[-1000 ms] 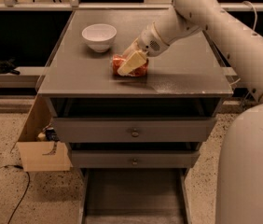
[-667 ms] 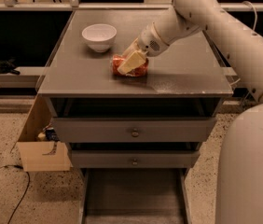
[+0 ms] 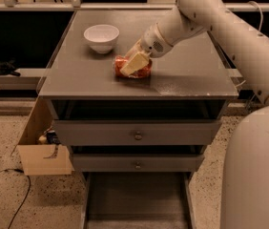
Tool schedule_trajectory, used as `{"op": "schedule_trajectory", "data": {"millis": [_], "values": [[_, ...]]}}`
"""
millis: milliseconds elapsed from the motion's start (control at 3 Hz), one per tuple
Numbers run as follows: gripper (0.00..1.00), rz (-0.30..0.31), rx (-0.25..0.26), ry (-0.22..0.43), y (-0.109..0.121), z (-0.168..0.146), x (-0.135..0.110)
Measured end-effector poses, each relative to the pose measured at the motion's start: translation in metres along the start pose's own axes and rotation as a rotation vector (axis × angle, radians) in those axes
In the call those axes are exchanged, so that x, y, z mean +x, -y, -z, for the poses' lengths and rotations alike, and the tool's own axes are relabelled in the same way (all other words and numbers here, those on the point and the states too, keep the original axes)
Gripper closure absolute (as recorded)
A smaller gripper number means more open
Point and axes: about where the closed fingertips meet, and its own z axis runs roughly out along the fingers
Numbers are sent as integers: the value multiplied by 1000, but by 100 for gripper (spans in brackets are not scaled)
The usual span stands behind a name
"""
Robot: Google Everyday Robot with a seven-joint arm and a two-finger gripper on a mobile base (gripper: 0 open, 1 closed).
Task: Place coke can into bottom drawer
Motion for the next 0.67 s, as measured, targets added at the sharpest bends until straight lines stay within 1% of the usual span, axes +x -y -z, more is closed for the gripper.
{"op": "schedule_trajectory", "data": {"millis": [333,667], "values": [[100,-1,-6,1,-5,16,-1],[100,-35,18,4,-11,55,13]]}}
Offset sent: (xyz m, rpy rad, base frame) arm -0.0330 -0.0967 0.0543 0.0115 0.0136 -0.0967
